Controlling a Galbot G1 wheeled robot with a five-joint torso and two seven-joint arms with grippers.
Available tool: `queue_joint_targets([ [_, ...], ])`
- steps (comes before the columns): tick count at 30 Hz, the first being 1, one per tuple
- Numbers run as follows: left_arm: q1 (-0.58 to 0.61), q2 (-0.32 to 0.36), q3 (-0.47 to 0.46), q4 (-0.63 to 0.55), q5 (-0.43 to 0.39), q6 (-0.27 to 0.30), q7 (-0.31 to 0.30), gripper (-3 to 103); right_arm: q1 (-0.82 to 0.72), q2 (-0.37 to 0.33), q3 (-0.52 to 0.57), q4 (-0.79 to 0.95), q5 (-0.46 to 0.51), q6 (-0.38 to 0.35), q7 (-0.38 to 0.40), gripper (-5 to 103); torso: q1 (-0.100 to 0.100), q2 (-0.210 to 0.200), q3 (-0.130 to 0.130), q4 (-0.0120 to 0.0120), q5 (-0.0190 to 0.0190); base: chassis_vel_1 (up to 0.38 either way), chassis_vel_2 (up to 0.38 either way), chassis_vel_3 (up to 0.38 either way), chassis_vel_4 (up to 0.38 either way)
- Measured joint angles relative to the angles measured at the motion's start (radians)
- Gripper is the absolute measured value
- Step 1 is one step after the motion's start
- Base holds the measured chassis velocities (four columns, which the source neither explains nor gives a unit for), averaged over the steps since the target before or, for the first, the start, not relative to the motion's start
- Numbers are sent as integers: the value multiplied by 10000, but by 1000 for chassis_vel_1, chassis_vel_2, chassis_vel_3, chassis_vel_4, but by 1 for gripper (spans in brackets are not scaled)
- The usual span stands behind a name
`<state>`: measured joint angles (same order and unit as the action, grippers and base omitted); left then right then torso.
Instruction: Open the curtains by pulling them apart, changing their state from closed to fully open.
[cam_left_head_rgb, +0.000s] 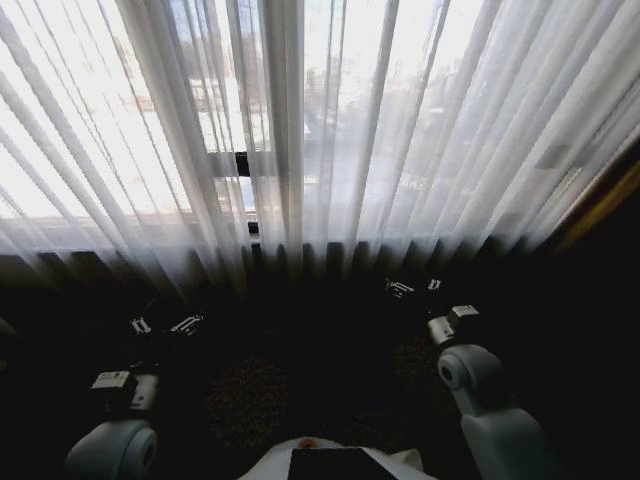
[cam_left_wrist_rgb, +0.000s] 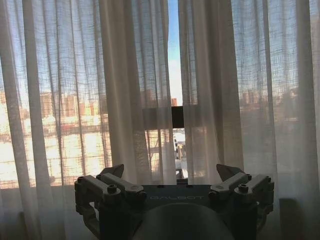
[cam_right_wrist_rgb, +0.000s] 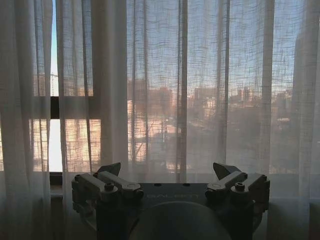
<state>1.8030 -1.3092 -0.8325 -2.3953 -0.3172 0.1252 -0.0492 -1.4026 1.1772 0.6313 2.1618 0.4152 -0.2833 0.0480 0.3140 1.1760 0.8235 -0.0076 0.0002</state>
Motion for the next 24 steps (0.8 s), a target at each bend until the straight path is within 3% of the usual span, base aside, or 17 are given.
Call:
queue_joint_targets([
  [15, 125, -57, -1, -13, 83, -200, 12, 100, -172, 39, 93, 109, -439, 38, -243, 100, 0, 0, 0, 0, 1, 0, 0, 0, 0],
  [24, 172, -94, 6, -30, 159, -304, 14, 100, -201, 57, 91, 175, -488, 46, -247, 100, 0, 0, 0, 0, 0, 139, 123, -126, -111],
])
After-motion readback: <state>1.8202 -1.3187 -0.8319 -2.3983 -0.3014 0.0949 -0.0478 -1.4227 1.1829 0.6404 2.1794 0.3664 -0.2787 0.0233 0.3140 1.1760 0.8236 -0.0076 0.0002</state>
